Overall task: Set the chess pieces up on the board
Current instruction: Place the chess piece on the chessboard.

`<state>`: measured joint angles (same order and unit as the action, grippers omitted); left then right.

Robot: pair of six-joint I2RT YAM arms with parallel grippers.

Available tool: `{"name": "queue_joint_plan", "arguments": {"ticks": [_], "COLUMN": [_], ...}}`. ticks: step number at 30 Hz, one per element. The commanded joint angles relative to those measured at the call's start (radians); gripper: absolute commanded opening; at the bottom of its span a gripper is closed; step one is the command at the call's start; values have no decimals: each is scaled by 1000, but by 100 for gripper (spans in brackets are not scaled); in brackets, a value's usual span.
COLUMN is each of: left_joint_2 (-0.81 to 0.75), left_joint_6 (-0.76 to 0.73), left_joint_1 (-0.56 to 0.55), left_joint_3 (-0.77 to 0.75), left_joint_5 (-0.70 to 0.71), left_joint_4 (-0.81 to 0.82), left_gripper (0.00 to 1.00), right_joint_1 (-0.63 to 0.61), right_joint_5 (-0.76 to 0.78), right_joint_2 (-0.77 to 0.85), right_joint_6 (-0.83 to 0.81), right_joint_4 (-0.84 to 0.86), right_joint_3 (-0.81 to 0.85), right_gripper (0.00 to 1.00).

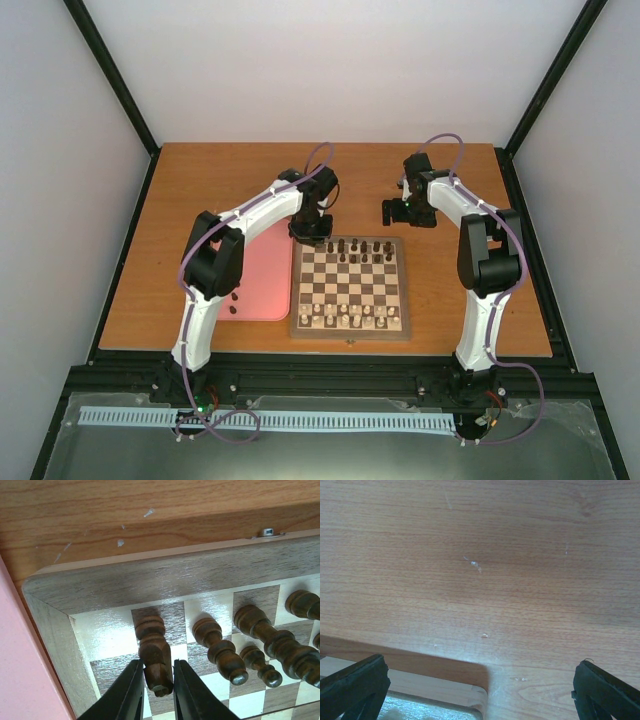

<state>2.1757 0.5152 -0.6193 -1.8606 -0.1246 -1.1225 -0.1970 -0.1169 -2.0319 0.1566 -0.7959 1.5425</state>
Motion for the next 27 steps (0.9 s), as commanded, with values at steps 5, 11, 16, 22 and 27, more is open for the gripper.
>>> {"name": "queue_joint_plan", "arguments": {"ticks": [5, 11, 16, 22, 27], "left_joint_2": [13, 21, 13, 1, -10], "left_joint_6": [-16, -16, -18, -25, -26], "left_joint_1": [-11, -11, -11, -11, -11], "left_joint_3": [-5, -5, -11, -4, 15], "left_joint_5": [-18, -37, -48, -59, -75], "left_joint_4": [12, 18, 9, -8, -12], "left_gripper": [20, 16, 15, 15, 15], "right_joint_1": [-4, -4, -3, -4, -3], "right_joint_5": [-1, 0, 0, 0, 1], "right_joint_2": [-11, -11, -13, -12, -10], "right_joint_6": [-8, -8, -8, -9, -8], "right_joint_4": [3, 3, 4, 3, 4], "right_joint_3": [6, 5, 4, 2, 0], "right_gripper": [100, 100, 100, 100, 100]}}
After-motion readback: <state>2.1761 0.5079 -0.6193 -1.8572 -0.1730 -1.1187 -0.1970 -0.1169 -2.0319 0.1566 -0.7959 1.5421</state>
